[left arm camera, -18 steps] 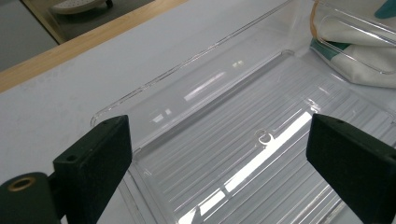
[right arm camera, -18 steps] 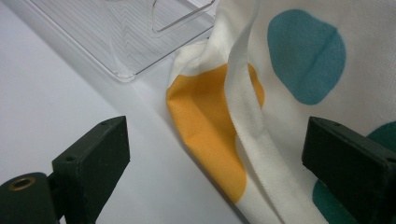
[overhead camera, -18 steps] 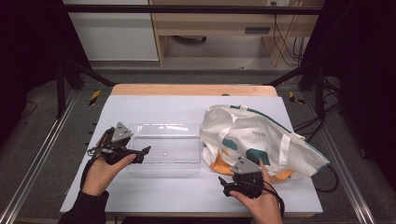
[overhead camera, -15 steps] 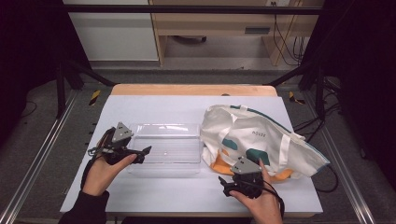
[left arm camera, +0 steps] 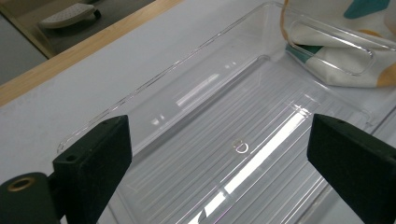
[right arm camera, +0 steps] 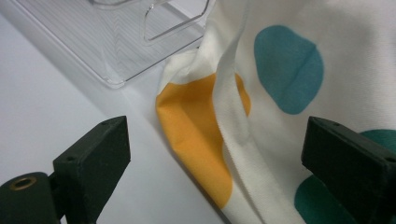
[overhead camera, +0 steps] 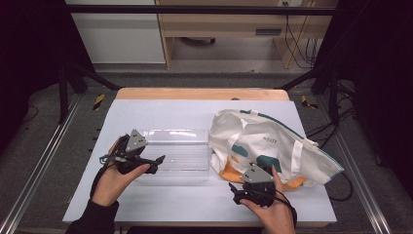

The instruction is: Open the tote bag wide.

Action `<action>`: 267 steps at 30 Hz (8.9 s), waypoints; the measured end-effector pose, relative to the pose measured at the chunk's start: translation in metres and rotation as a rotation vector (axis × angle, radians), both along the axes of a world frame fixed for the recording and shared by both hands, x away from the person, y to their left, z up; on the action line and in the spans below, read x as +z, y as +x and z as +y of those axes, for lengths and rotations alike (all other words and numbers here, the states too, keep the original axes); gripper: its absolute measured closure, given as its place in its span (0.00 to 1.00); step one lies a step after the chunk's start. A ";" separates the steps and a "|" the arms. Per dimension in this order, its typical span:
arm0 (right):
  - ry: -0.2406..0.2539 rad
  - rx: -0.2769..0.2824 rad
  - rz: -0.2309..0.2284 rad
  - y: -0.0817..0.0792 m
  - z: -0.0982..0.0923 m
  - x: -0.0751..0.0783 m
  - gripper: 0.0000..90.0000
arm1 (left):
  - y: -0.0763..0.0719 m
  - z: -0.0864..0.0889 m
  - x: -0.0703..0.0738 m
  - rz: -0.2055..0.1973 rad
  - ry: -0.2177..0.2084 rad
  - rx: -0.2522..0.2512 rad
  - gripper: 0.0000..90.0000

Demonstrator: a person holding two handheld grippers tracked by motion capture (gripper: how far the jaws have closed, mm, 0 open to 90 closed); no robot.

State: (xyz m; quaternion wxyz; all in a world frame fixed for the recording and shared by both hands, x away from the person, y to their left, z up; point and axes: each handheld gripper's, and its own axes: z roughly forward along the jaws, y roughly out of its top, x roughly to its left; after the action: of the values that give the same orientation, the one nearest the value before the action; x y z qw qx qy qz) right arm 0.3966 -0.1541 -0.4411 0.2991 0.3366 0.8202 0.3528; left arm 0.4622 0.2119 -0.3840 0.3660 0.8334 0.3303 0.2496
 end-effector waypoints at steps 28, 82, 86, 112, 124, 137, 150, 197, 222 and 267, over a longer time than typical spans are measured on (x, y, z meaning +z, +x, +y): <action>-0.126 -0.046 -0.140 0.016 -0.086 0.119 0.69 | 0.031 -0.112 0.062 -0.056 -0.023 -0.249 0.14; 0.035 0.045 -0.059 -0.021 -0.072 0.065 0.98 | 0.083 -0.234 0.104 -0.091 0.122 -0.397 0.30; 0.054 0.049 -0.056 -0.024 -0.072 0.060 0.97 | 0.096 -0.240 0.098 -0.070 0.130 -0.397 0.31; 0.084 0.089 -0.022 -0.040 -0.075 0.051 0.97 | 0.112 -0.279 0.078 0.004 0.203 -0.465 0.37; 0.071 0.105 0.005 -0.046 -0.076 0.049 0.97 | 0.115 -0.281 0.075 0.041 0.228 -0.423 0.85; 0.105 0.108 0.058 -0.052 -0.075 0.038 0.82 | 0.109 -0.280 0.080 0.004 0.175 -0.392 0.89; 0.153 0.046 0.022 -0.023 -0.042 0.038 0.30 | 0.107 -0.284 0.079 0.004 0.176 -0.385 0.89; 0.029 0.194 0.206 -0.017 0.004 0.005 0.87 | 0.129 -0.272 0.078 -0.071 0.114 -0.325 0.90; 0.041 0.175 0.271 -0.008 0.003 -0.014 0.87 | 0.146 -0.283 0.041 -0.041 0.109 -0.310 0.90; 0.062 0.169 0.263 -0.013 0.002 -0.013 0.55 | 0.137 -0.284 0.028 -0.051 0.083 -0.305 0.72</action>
State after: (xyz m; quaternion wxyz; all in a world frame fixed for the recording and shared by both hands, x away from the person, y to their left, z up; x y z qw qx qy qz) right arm 0.3838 -0.1526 -0.4540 0.1481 0.3186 0.8665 0.3546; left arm 0.5990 -0.0725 -0.3562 0.3732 0.8818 0.1797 0.2258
